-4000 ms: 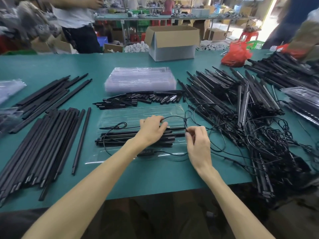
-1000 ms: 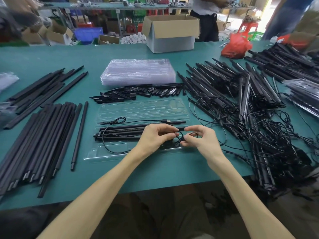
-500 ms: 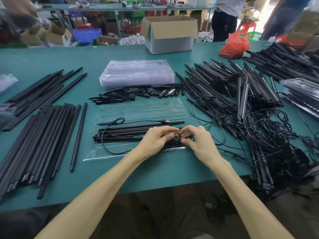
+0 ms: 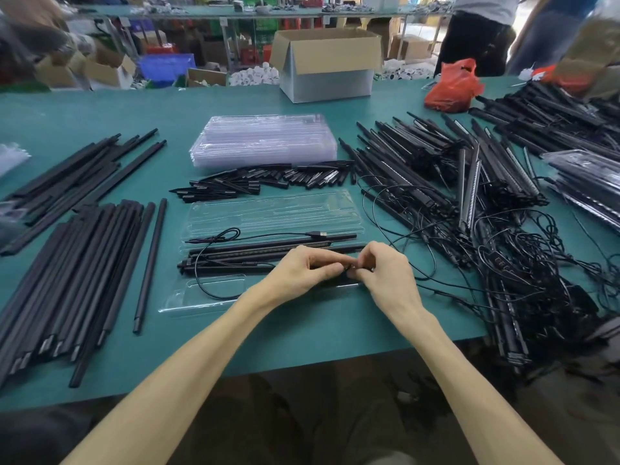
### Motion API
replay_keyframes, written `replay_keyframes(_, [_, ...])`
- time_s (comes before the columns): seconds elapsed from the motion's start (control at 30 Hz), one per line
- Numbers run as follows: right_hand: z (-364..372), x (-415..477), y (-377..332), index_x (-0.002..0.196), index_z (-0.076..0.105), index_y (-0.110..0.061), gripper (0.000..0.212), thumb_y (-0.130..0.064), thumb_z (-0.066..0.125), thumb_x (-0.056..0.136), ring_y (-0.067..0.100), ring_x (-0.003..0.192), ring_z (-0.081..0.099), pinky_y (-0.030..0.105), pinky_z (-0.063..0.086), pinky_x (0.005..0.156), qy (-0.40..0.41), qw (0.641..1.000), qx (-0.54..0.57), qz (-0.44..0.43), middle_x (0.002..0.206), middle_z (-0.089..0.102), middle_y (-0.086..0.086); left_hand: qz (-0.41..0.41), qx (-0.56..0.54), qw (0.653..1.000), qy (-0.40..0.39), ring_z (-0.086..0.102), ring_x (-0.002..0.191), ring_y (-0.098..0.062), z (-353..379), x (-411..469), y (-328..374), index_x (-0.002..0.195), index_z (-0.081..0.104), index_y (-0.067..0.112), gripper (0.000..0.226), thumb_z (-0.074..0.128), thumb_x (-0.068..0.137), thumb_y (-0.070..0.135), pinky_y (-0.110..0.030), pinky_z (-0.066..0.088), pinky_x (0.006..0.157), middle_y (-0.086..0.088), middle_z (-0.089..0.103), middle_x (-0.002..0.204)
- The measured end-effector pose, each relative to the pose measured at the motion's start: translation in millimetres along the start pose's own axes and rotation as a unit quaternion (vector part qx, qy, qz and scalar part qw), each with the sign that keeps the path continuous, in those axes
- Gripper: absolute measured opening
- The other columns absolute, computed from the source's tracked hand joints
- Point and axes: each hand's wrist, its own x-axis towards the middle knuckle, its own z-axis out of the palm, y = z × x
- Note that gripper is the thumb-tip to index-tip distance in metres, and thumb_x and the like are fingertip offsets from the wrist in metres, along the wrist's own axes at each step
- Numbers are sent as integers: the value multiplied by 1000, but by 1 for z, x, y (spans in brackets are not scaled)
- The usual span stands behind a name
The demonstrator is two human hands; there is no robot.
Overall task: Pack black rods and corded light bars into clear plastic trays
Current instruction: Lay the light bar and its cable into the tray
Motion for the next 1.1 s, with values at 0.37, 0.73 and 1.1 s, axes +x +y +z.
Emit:
replay_keyframes(0.37, [-10,-1,-7,86,66,-27,8,-21,71,86,12,81,56,31,36,72,-23,996,-88,-5,92,62,-9,44,101,993,37,56,111,-8,6,2,-4,105,79,20,26,84,79,20,-22,39,100,8,72,112])
replay_keyframes(0.73, [-20,-6,-8,91,72,-26,18,-38,81,80,2,78,58,30,50,79,-71,997,-13,-22,88,66,-14,70,160,980,95,54,98,-7,8,-1,-9,89,80,26,7,82,82,28,-19,40,90,12,67,95])
replay_keyframes(1.1, [-7,1,-7,84,77,-20,8,-23,84,80,16,99,40,28,33,82,-45,999,13,9,90,54,-3,37,140,986,84,56,99,-7,3,-5,-6,102,80,27,13,74,90,27,-28,46,91,17,72,90])
